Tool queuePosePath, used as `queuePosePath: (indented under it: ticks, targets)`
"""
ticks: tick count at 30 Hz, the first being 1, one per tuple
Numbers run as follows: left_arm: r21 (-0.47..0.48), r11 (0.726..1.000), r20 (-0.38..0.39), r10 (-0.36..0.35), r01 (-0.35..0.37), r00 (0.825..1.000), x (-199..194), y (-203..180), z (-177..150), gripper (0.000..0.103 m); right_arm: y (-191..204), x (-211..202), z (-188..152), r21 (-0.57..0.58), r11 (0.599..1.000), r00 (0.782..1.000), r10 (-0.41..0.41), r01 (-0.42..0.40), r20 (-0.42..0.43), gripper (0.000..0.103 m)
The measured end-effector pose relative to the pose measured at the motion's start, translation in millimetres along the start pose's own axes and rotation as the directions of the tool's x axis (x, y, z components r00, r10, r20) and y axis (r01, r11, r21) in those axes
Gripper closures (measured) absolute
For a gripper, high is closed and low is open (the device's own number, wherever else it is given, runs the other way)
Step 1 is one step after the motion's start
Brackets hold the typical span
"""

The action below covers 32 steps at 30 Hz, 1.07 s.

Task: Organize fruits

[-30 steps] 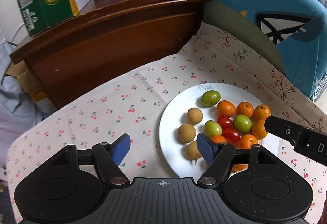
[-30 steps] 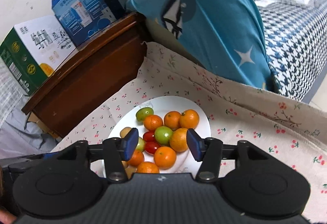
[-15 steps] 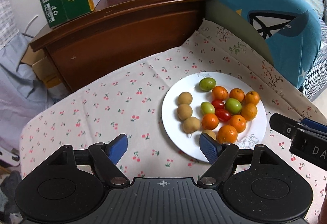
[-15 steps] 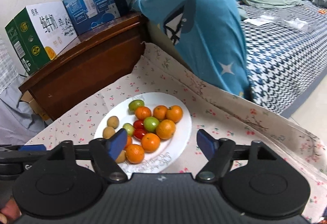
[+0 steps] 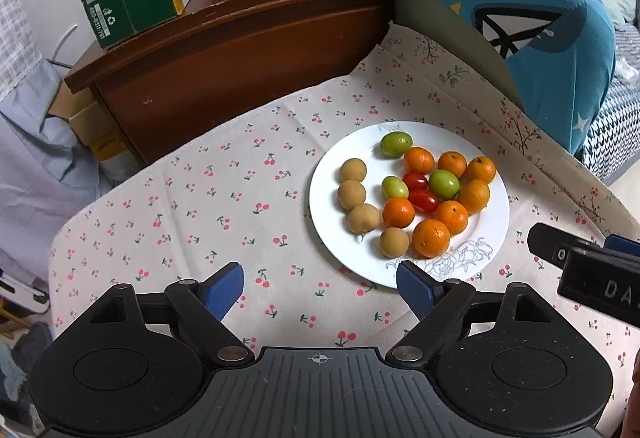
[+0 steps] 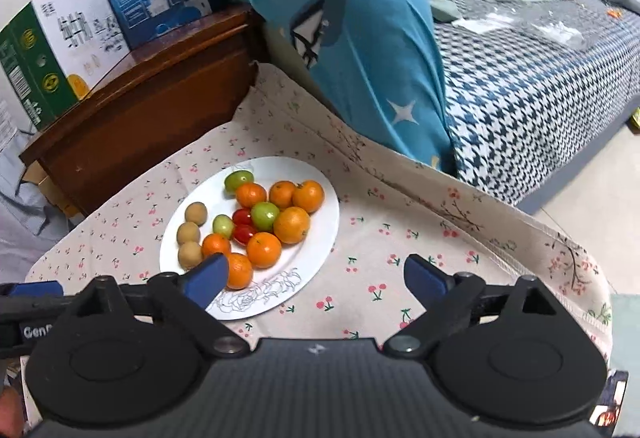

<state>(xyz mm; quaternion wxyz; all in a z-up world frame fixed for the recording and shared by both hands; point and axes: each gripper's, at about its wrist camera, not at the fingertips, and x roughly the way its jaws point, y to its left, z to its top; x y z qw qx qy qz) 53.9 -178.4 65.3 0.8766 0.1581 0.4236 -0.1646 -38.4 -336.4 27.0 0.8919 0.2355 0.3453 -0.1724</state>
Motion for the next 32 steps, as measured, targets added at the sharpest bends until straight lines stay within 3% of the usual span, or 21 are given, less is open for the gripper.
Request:
queuePosePath:
  ticks: [32]
  targets:
    - [0.011, 1.0, -0.038, 0.008, -0.007, 0.999, 13, -7, 1, 0.013, 6, 16, 5, 0.003, 1.0, 0.999, -0.001, 0.001, -0.054, 0.008]
